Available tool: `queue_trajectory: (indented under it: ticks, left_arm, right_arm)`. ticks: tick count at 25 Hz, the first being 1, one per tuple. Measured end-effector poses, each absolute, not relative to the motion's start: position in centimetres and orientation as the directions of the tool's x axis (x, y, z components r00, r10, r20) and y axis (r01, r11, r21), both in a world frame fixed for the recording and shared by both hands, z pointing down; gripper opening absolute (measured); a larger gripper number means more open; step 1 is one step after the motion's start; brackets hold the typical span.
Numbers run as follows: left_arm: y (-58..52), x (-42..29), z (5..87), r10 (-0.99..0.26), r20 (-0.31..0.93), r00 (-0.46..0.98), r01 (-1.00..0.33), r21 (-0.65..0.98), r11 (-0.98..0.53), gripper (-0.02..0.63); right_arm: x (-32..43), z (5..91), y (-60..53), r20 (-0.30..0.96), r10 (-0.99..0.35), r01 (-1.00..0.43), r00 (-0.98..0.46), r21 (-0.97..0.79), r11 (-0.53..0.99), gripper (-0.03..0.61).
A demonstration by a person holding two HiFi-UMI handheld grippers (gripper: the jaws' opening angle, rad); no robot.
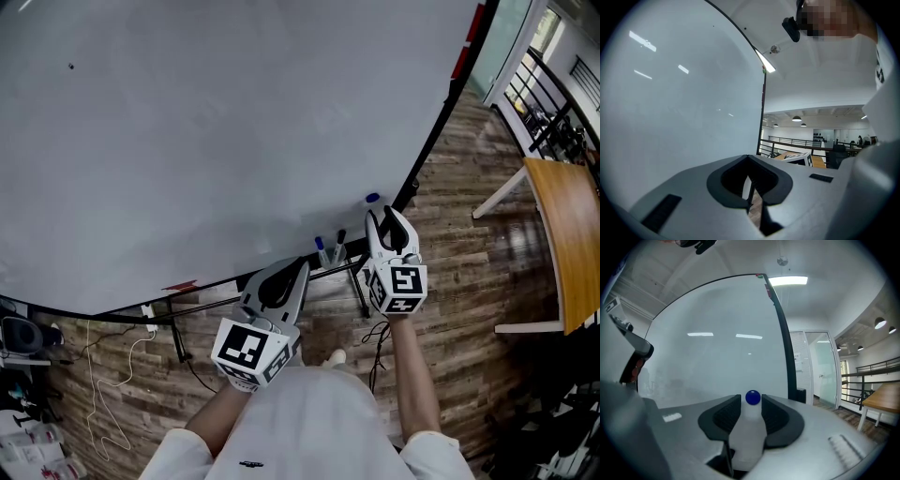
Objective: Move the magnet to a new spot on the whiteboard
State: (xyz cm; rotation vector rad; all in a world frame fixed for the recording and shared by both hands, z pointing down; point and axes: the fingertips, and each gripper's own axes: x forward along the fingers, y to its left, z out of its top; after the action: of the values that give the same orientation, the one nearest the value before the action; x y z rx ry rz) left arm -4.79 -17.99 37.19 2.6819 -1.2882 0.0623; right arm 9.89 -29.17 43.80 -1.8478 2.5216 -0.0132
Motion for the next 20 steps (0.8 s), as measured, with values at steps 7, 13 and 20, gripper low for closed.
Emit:
queue_trajectory:
  ticks: [7, 13, 20]
  left_arm:
    - [-17.2, -4.9, 37.5, -0.767, 0.111, 0.632, -0.774, 0.135, -0.618, 0.006]
    - [-16.5, -4.8, 37.4, -0.762, 0.104, 0.639, -0.768, 0.141, -0.625, 0.006]
    - [-15.9, -5.3, 37.4, -0.767, 0.098, 0.634, -0.772, 0.146, -0.619, 0.006]
  right_arm:
    - [11.2, 42.8, -25.4, -0.03, -0.965, -0.965, -0.261, 0.007, 0.261, 0.133]
    - [11.5, 41.2, -22.6, -0.01, -0.964, -0.964, -0.267, 0.006, 0.267, 0.115]
    - [11.9, 39.7, -18.9, -0.019, -0.964, -0.964, -0.267, -0.018, 0.267, 0.046]
